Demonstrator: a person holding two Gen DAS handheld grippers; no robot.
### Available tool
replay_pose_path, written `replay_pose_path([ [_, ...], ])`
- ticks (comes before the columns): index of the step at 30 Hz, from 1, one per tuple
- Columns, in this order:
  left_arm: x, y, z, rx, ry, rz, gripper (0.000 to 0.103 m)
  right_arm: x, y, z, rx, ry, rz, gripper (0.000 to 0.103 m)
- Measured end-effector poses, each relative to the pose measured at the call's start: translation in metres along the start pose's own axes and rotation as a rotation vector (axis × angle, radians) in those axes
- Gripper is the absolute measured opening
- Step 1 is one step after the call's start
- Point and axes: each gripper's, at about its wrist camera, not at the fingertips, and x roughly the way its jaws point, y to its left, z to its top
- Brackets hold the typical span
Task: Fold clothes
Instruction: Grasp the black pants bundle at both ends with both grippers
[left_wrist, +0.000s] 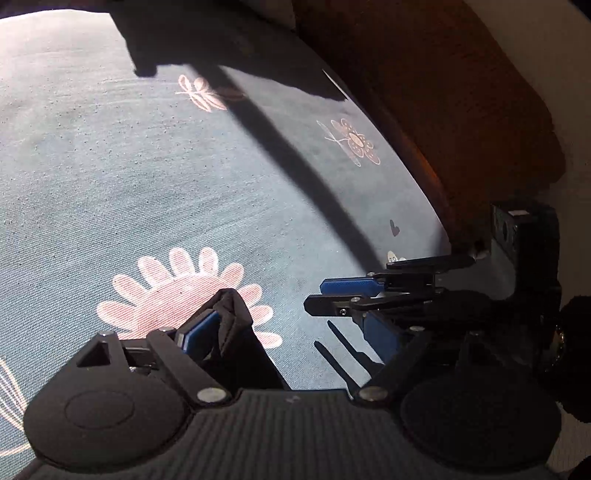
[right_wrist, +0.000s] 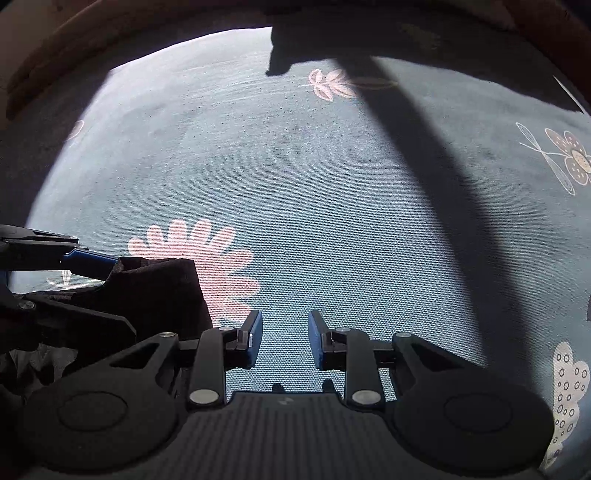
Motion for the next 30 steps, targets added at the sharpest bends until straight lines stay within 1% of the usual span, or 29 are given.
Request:
replay_pose_path([
  [3, -0.023, 0.013, 0.013, -0.014, -0.085, 0.093, 0.085, -0.003, 0.008, 0.000, -0.017, 0.000, 0.034, 0.032],
  [6, -0.045, 0.023, 0.014, -0.030, -0.132, 0.196, 0.085, -0.005, 0.021, 0.004, -0.052, -0.006, 0.096, 0.032],
  [9, -0.063, 0.029, 0.000, -0.046, -0.118, 0.308, 0.085, 0.001, 0.045, 0.010, -0.110, -0.023, 0.166, 0.032],
  [12, -0.077, 0.030, -0.018, -0.054, -0.100, 0.401, 0.085, 0.019, 0.071, 0.017, -0.174, -0.030, 0.197, 0.032],
  [14, -0.086, 0.029, -0.032, -0.081, -0.094, 0.430, 0.085, 0.040, 0.082, 0.021, -0.191, -0.008, 0.192, 0.032],
  [16, -0.096, 0.028, -0.046, -0.108, -0.087, 0.459, 0.085, 0.050, 0.086, 0.023, -0.185, 0.001, 0.182, 0.032],
  [17, -0.100, 0.026, -0.053, -0.116, -0.084, 0.473, 0.085, 0.045, 0.087, 0.021, -0.190, -0.001, 0.179, 0.032],
  [19, -0.111, 0.019, -0.069, -0.118, -0.078, 0.498, 0.085, 0.031, 0.088, 0.016, -0.203, -0.007, 0.175, 0.036],
  [21, -0.122, 0.012, -0.085, -0.114, -0.073, 0.523, 0.085, 0.017, 0.090, 0.010, -0.216, -0.012, 0.171, 0.038],
  [23, -0.131, 0.006, -0.101, -0.116, -0.071, 0.546, 0.085, 0.002, 0.093, 0.001, -0.235, -0.007, 0.170, 0.038],
  [27, -0.142, 0.008, -0.129, -0.173, -0.080, 0.583, 0.085, -0.019, 0.111, -0.023, -0.277, 0.045, 0.188, 0.045],
  [29, -0.142, 0.017, -0.136, -0.197, -0.108, 0.596, 0.085, -0.020, 0.126, -0.033, -0.302, 0.062, 0.213, 0.049],
  [30, -0.140, 0.024, -0.138, -0.210, -0.125, 0.602, 0.085, -0.020, 0.133, -0.039, -0.315, 0.070, 0.226, 0.054],
])
